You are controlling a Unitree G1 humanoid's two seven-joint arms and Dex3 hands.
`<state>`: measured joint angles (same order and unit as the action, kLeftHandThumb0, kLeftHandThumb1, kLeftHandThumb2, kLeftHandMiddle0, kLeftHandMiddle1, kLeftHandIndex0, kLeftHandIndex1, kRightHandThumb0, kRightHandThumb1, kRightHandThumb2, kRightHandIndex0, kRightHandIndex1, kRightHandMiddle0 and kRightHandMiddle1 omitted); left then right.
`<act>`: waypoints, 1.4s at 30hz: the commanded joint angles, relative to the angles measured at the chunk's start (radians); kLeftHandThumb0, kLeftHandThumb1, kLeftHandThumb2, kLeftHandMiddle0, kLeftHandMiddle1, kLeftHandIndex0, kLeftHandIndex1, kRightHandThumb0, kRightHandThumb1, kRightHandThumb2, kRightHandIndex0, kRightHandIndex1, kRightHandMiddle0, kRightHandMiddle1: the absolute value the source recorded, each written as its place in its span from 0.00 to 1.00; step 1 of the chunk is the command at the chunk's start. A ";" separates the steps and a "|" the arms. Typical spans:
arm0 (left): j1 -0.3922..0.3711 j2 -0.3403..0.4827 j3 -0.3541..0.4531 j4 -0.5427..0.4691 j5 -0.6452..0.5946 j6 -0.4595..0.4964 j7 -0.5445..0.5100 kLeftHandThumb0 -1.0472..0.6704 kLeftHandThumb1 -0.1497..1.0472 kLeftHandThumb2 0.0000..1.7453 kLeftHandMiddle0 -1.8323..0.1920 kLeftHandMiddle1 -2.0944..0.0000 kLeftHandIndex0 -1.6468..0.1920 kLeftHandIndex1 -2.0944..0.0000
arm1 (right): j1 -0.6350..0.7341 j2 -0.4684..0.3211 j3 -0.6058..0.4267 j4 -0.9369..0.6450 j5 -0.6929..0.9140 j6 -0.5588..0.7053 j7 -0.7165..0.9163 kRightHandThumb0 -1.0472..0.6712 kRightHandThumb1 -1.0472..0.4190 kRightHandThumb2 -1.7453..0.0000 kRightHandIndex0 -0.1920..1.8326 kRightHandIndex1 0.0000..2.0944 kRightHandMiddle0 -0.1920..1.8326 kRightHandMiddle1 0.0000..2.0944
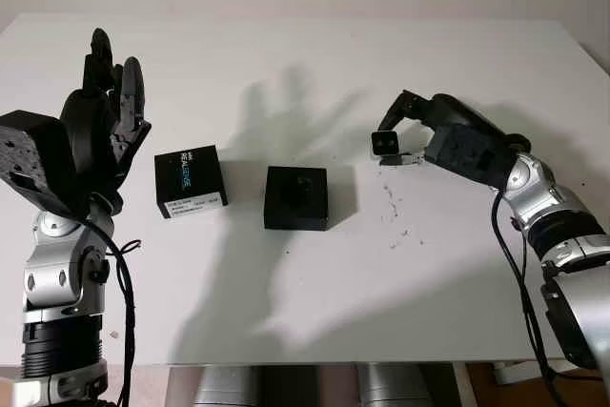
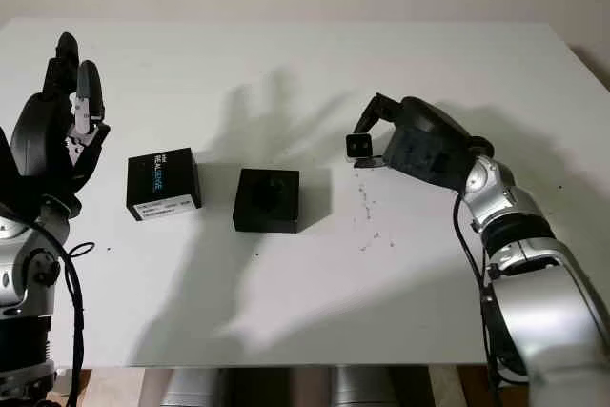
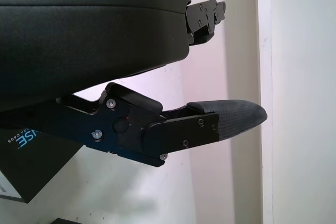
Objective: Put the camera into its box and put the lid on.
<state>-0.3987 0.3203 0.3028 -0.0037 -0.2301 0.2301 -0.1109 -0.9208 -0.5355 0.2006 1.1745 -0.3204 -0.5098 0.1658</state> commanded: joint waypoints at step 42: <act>0.006 -0.043 -0.004 -0.027 -0.026 -0.020 0.021 0.20 1.00 0.30 1.00 1.00 1.00 1.00 | 0.481 0.276 -0.121 -1.058 0.266 0.669 0.106 0.31 0.07 0.97 0.23 0.02 0.24 0.79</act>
<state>-0.3990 0.2820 0.2940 -0.0261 -0.2481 0.2223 -0.0852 -0.4525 -0.2686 0.0745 0.1170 -0.0499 0.1673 0.2773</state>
